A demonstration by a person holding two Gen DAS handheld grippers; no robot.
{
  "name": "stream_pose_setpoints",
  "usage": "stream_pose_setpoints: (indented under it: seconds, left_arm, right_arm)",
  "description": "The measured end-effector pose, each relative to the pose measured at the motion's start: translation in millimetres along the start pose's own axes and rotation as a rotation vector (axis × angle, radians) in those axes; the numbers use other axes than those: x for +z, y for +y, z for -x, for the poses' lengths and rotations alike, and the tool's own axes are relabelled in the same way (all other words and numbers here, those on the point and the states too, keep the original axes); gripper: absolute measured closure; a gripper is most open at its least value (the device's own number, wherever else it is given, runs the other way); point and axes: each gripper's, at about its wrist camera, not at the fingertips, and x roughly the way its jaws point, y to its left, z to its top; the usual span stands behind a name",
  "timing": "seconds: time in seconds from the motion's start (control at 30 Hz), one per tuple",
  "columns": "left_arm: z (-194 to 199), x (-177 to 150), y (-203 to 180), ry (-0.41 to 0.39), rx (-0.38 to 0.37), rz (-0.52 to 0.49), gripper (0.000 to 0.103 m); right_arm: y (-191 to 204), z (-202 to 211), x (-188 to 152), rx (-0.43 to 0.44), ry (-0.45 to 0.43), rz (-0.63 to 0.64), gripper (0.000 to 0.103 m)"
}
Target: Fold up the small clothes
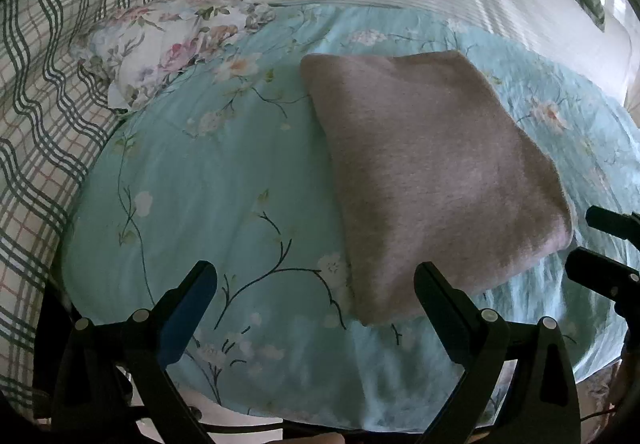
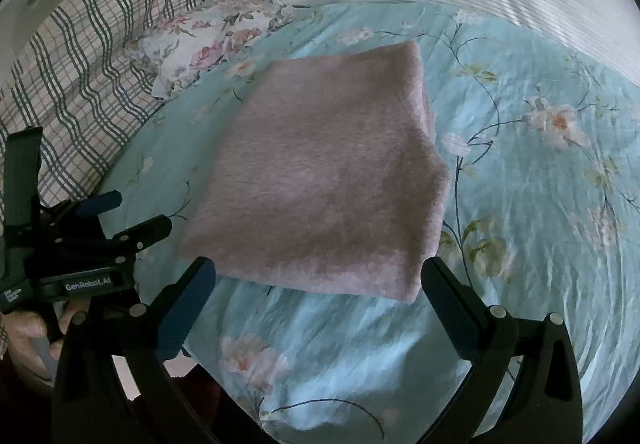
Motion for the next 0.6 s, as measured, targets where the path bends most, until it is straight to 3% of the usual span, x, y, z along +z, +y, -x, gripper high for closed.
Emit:
stream_pose_setpoints:
  seconds: [0.6]
  left_arm:
    - [24.2,-5.1,-11.2,-0.048,-0.017,-0.016,0.004]
  right_arm:
    - [7.0,27.3,1.5,0.021,-0.057,0.005,0.001]
